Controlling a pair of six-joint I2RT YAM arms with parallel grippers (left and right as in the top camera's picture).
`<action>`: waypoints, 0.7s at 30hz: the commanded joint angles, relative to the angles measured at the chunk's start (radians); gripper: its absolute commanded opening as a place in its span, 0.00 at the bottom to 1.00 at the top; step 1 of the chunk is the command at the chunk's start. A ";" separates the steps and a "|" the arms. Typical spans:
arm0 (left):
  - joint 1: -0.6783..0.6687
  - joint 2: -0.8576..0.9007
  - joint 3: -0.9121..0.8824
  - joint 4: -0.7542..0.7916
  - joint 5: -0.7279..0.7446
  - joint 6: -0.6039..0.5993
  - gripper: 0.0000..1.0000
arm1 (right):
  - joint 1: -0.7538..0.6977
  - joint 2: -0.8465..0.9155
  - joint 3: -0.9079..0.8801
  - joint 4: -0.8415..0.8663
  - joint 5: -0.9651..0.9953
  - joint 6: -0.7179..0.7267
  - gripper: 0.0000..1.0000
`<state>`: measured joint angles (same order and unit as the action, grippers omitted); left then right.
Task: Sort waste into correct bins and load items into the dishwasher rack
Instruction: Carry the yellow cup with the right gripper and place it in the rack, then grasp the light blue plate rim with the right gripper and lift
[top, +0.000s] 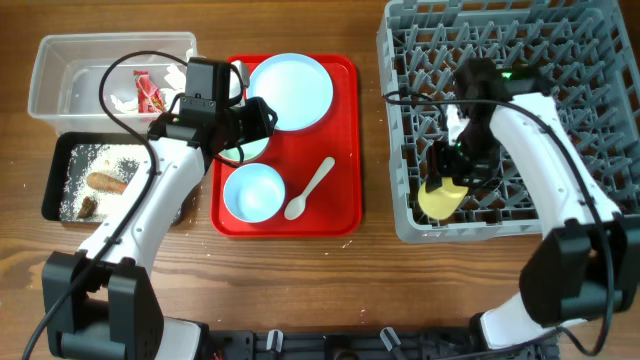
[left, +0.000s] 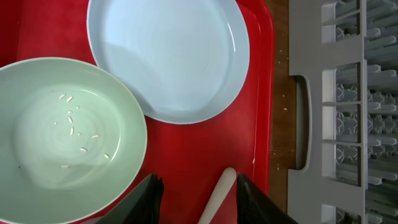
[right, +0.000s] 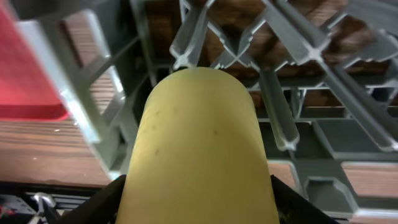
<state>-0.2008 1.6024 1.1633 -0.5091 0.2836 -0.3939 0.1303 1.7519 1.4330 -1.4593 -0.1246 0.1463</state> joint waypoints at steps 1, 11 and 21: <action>0.001 -0.010 0.006 0.003 -0.013 0.021 0.41 | 0.003 0.017 -0.008 0.036 0.014 0.015 0.74; 0.001 -0.010 0.006 -0.005 -0.013 0.021 0.43 | 0.006 0.015 0.392 0.028 -0.066 0.037 0.79; 0.055 -0.051 0.007 -0.013 -0.017 0.021 0.41 | 0.195 0.156 0.457 0.537 -0.146 0.153 0.73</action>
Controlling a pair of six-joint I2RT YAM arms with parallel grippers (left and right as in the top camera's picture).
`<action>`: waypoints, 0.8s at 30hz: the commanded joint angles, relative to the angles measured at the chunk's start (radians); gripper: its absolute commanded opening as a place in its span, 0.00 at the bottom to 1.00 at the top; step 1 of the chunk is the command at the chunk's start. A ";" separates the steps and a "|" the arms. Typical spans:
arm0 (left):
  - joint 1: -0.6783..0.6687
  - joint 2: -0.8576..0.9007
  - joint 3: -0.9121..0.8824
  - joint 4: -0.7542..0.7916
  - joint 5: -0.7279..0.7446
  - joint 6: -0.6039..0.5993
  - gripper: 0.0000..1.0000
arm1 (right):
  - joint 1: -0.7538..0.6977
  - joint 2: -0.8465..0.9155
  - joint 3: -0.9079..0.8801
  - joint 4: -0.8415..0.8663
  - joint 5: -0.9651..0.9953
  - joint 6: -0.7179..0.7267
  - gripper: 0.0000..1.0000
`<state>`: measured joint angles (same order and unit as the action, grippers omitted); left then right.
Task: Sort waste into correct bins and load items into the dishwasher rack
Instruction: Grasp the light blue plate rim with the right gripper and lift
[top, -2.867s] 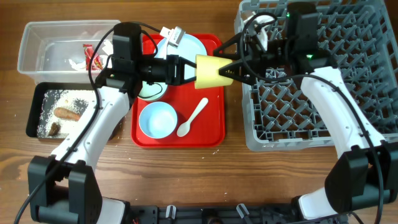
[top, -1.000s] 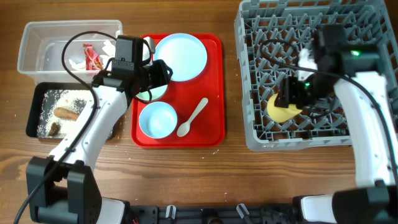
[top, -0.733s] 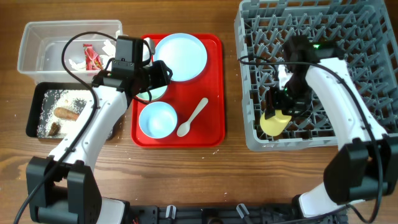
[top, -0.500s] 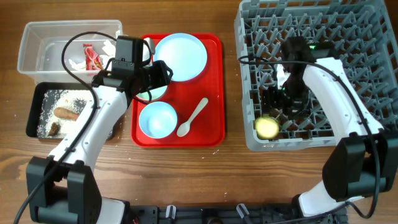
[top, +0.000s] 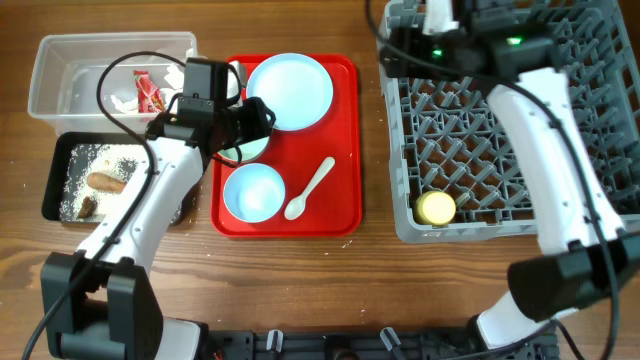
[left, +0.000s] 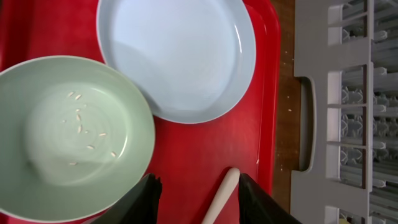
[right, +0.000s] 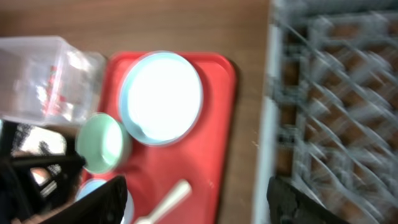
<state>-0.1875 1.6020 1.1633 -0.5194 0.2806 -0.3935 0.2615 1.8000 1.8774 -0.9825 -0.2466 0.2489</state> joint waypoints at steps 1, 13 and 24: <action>0.054 -0.061 0.007 -0.002 -0.014 0.021 0.41 | 0.086 0.139 0.013 0.087 -0.017 0.070 0.73; 0.135 -0.093 0.007 -0.129 -0.171 0.020 0.55 | 0.189 0.505 0.013 0.319 0.155 0.278 0.52; 0.135 -0.093 0.007 -0.129 -0.171 0.020 1.00 | 0.191 0.640 0.011 0.317 0.157 0.357 0.13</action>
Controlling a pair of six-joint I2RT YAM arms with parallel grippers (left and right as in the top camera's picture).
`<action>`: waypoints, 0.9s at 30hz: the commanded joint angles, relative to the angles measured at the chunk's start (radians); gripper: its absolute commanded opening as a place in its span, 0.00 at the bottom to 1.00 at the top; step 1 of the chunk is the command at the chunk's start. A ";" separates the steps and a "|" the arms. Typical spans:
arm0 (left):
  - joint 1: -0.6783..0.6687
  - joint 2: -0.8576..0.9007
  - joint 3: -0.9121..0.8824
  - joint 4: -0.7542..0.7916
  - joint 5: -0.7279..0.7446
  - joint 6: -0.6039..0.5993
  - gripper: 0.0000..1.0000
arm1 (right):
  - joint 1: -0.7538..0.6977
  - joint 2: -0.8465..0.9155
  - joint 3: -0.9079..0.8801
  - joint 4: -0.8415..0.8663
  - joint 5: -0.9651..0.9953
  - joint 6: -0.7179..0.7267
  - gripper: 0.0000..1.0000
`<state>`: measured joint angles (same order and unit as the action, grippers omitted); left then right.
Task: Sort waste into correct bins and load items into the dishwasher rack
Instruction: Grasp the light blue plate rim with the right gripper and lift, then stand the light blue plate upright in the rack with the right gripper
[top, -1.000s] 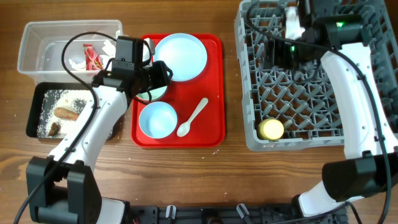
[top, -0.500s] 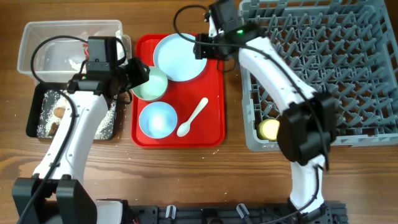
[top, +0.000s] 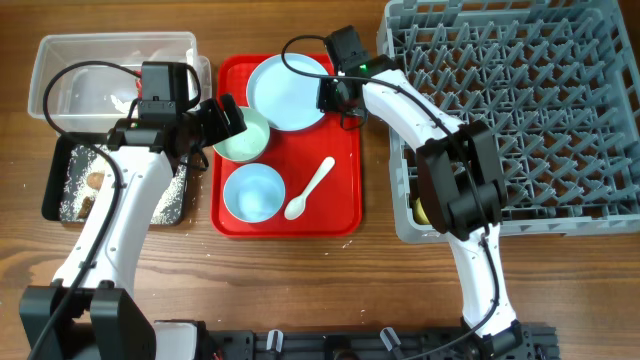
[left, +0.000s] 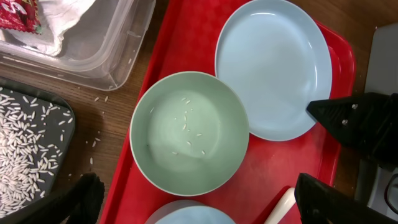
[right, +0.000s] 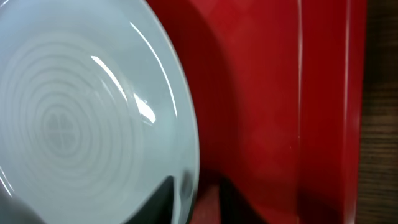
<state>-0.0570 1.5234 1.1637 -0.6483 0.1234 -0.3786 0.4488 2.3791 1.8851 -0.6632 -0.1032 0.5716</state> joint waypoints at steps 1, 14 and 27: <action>0.004 -0.014 0.006 0.000 -0.013 0.005 1.00 | 0.003 0.061 0.004 0.001 0.014 0.034 0.04; 0.004 -0.014 0.006 0.000 -0.013 0.005 1.00 | -0.088 -0.178 0.084 -0.009 0.068 -0.167 0.04; 0.004 -0.014 0.006 0.000 -0.013 0.005 1.00 | -0.120 -0.459 0.081 -0.035 1.210 -0.584 0.04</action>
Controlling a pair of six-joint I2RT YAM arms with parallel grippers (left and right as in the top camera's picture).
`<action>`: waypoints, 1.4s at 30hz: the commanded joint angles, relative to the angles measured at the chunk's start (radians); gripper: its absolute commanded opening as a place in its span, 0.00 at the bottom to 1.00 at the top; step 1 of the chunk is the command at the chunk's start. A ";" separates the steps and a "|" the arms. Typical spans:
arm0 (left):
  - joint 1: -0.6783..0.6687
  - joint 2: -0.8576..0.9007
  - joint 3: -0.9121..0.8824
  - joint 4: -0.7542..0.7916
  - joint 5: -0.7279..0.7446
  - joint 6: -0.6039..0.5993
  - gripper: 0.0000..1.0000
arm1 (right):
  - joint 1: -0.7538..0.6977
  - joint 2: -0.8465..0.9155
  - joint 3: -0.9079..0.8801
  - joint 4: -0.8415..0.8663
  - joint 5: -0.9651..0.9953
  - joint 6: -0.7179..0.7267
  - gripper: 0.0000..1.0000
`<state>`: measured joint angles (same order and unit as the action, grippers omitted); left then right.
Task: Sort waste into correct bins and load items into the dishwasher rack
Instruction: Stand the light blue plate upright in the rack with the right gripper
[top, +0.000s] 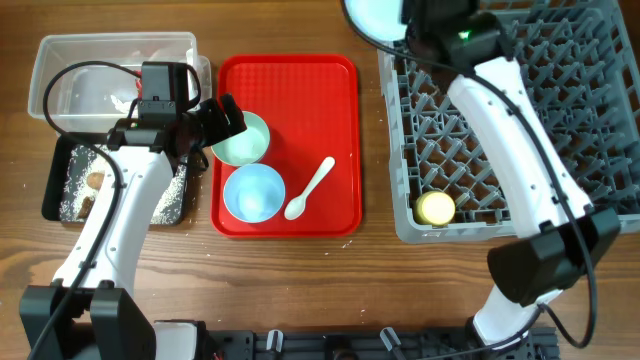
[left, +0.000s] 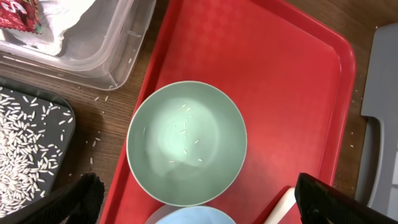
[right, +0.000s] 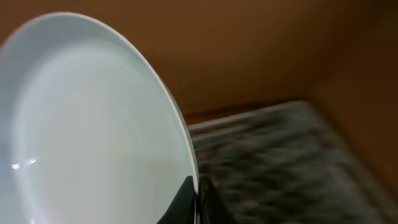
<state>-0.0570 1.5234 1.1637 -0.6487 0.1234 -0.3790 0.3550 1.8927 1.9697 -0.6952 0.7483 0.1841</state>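
Observation:
My right gripper (top: 408, 28) is shut on the rim of a pale blue plate (top: 373, 17), held up at the frame's top edge by the grey dishwasher rack's (top: 600, 120) left corner. The plate (right: 93, 118) fills the right wrist view, gripped at its edge by my right gripper (right: 196, 193). My left gripper (left: 193, 211) hangs open above a green bowl (left: 186, 142) holding rice grains on the red tray (top: 330, 110). Below the green bowl (top: 243, 138) lie a blue bowl (top: 253, 192) and a white spoon (top: 311, 187). A yellow cup (top: 436, 208) sits in the rack.
A clear bin (top: 70, 75) with wrappers stands at the back left. A black tray (top: 70, 195) of rice and food scraps lies in front of it. The rack fills the right side of the wooden table (top: 300, 280).
The right gripper was at the plate's rim on the tray; now it holds the plate lifted off the tray, up beside the rack's top left corner. The left arm has not moved.
The right gripper held the yellow cup down in the rack, then was away from it with the cup left standing there. It then reached the blue plate on the tray while the left gripper drew back over the green bowl. Now the plate is raised near the rack.

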 joint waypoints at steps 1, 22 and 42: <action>0.004 -0.014 0.006 0.001 -0.013 0.006 1.00 | -0.041 0.030 -0.008 -0.002 0.359 -0.248 0.04; 0.004 -0.014 0.006 0.001 -0.013 0.006 1.00 | -0.386 0.067 -0.050 -0.022 -0.085 -0.729 0.04; 0.004 -0.014 0.006 0.000 -0.013 0.006 1.00 | -0.397 0.036 -0.034 -0.135 -0.447 -0.432 1.00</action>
<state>-0.0570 1.5234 1.1637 -0.6487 0.1234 -0.3786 -0.0422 2.0289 1.9240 -0.8089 0.3973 -0.3862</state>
